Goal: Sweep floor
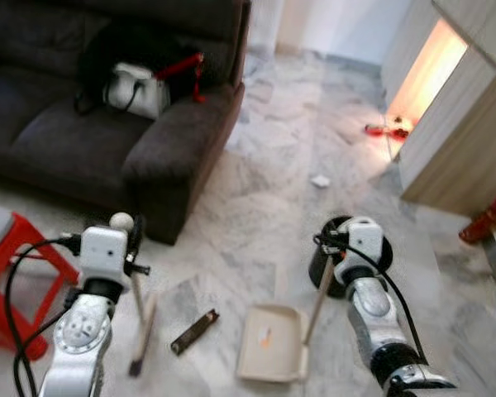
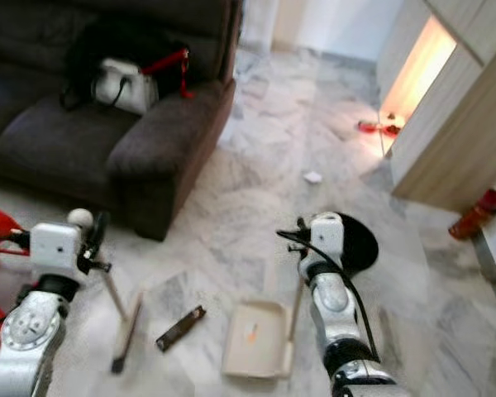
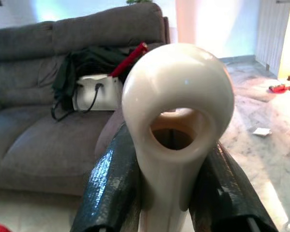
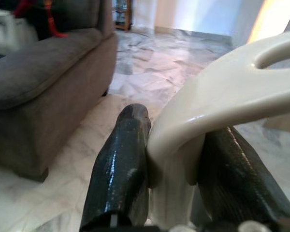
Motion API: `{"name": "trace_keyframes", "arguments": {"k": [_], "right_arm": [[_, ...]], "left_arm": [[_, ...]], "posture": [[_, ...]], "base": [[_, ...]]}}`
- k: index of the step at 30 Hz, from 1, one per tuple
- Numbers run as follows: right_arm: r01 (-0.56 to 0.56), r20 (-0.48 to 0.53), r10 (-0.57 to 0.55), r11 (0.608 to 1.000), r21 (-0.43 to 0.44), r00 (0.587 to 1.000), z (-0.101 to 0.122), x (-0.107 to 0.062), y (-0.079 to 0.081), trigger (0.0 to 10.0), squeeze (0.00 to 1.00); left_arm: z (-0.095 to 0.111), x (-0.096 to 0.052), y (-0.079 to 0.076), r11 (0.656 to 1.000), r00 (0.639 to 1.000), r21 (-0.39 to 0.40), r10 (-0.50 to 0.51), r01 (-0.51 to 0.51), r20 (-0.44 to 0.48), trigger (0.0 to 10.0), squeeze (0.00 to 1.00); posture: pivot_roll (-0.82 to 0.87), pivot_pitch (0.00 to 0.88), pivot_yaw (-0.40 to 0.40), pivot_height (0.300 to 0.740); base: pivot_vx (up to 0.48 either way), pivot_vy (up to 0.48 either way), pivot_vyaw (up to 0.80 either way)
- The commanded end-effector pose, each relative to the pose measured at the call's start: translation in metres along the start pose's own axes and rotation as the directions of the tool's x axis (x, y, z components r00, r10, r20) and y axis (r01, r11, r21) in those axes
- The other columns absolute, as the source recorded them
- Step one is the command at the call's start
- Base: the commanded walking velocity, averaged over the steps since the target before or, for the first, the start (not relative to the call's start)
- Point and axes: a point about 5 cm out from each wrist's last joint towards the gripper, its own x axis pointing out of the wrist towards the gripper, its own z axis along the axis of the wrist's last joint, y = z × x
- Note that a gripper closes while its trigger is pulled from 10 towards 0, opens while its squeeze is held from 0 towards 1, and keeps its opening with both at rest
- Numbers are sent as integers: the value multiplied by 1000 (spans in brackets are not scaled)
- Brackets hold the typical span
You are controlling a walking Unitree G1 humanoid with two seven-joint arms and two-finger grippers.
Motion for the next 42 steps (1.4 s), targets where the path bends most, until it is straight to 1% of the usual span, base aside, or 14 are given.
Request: {"name": "trace_keyframes", "arguments": {"k": [1, 10, 15, 20, 23, 24, 29, 42], "right_arm": [[17, 25, -17, 1000, -10, 1000, 6, 2, -6, 10000, 0], [18, 16, -18, 1000, -8, 1000, 2, 0, -4, 10000, 0], [21, 13, -21, 1000, -5, 1000, 2, 1, -3, 10000, 0], [36, 12, -35, 999, -3, 999, 0, -1, -3, 10000, 0], [40, 12, -40, 999, -1, 999, -1, -2, -3, 10000, 0], [39, 9, -39, 999, -2, 999, -3, -3, -1, 10000, 0], [59, -7, -59, 998, 3, 998, -8, -7, -1, 10000, 0], [71, -69, -70, 997, 19, 995, -25, -16, 8, 10000, 0]], "left_arm": [[11, 1, -3, 1000, 999, -5, -13, 13, 51, 10000, 0], [9, 0, -1, 1000, 999, -1, -23, 23, 43, 10000, 0], [4, -2, -3, 999, 999, -5, -48, 48, 24, 10000, 0], [-2, -9, -3, 996, 996, -13, -87, 87, -22, 10000, 0], [-4, -10, -4, 995, 994, -16, -102, 102, -31, 10000, 0], [-6, -12, -5, 992, 991, 0, -127, 127, -46, 10000, 0], [-12, -16, -2, 991, 988, -1, -134, 134, -76, 10000, 0], [-13, -22, 2, 988, 983, 9, -151, 153, -104, 10000, 0]], "posture": [[139, 13, -119, 740], [143, 4, -115, 740], [143, 16, -121, 740], [146, 32, -123, 740], [153, 42, -122, 740], [156, 52, -121, 740], [159, 62, -118, 740], [171, 91, -111, 740]], "base": [[244, 0, 0], [245, 0, 0], [0, 0, 0], [0, 0, 0], [0, 0, 0], [0, 0, 0], [0, 0, 0], [0, 0, 0]]}}
